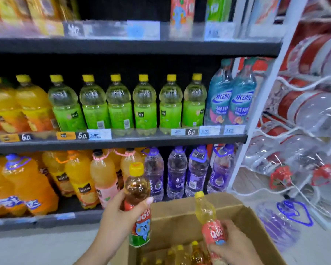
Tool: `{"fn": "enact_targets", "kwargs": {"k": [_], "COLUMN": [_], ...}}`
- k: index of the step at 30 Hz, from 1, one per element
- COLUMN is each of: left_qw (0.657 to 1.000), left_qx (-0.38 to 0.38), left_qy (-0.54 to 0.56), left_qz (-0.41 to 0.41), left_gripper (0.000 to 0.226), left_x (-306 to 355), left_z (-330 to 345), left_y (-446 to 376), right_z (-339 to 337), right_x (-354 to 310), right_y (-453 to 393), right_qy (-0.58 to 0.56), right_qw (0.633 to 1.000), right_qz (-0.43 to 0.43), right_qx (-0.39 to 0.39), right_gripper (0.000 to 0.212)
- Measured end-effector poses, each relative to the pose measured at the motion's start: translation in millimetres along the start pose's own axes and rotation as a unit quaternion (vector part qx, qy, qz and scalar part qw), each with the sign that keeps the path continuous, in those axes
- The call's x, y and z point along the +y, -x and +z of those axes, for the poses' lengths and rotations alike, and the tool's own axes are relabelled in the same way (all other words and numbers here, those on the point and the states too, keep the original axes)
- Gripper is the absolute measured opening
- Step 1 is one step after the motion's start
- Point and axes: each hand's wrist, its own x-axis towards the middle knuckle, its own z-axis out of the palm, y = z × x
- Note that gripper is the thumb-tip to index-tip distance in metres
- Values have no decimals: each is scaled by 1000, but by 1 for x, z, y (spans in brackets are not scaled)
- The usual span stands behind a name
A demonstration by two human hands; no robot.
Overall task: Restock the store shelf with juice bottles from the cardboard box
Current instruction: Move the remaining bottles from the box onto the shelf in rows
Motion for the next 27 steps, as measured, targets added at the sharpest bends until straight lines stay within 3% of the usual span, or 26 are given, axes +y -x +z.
{"fn": "enact_targets", "kwargs": {"k": [3,8,13,20,27], "left_qw": [999,991,983,973,969], "left_qx": [-1,20,15,61,100], "left_qy": [21,38,47,38,37], "left_qz": [49,124,178,218,221], "left_gripper": [24,36,22,24,22], "left_x": [52,127,190,255,307], "left_z": [-10,-37,-72,-91,-66], "left_y": [-9,-19,-21,-23,-19], "right_z": [-46,-120,-166,-208,-254], "right_x": [-47,-140,-215,-266,-284], "right_y": [17,45,69,87,75], "right_qy": [-70,-200,-232,-229,-218], "right_qw": [993,945,905,890,889], "right_qz": [-53,-159,-235,-284,-313], "right_qx": [76,202,269,272,254], "right_gripper": [55,60,63,62,69]}}
